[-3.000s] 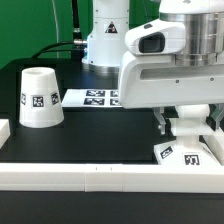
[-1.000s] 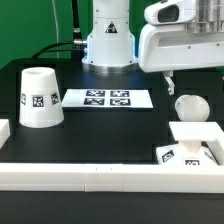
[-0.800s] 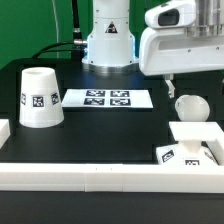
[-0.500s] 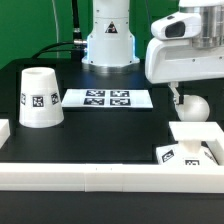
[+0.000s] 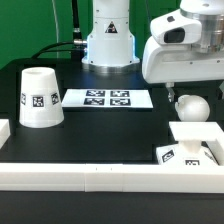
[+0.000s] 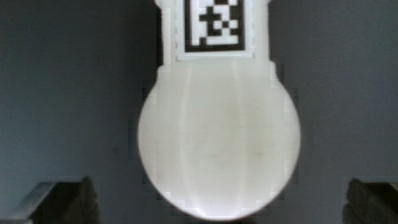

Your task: Assemble lamp

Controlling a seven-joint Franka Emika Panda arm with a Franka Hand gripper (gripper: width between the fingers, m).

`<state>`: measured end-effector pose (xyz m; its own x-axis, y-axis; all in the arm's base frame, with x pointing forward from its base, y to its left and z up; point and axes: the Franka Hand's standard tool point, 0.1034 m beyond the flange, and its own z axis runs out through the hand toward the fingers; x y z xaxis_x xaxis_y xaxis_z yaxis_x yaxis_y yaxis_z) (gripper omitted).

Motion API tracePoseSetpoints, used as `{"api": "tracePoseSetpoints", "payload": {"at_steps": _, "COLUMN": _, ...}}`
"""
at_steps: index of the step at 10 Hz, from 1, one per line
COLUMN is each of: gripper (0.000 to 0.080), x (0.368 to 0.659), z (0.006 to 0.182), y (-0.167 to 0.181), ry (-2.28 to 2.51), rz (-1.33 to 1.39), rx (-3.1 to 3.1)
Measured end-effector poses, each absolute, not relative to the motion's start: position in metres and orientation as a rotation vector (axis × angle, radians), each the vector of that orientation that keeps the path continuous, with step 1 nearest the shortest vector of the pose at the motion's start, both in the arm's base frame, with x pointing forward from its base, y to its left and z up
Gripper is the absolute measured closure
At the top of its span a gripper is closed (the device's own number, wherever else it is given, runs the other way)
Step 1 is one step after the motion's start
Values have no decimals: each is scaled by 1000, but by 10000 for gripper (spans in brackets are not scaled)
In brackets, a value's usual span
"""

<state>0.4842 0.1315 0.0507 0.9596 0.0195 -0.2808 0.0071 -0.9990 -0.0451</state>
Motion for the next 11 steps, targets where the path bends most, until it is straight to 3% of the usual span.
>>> {"api": "tracePoseSetpoints", "payload": {"at_steps": 11, "gripper": 101, "x": 474, "z": 30, "y": 128, "ry": -54, "rz": 1372, "rx": -2813}}
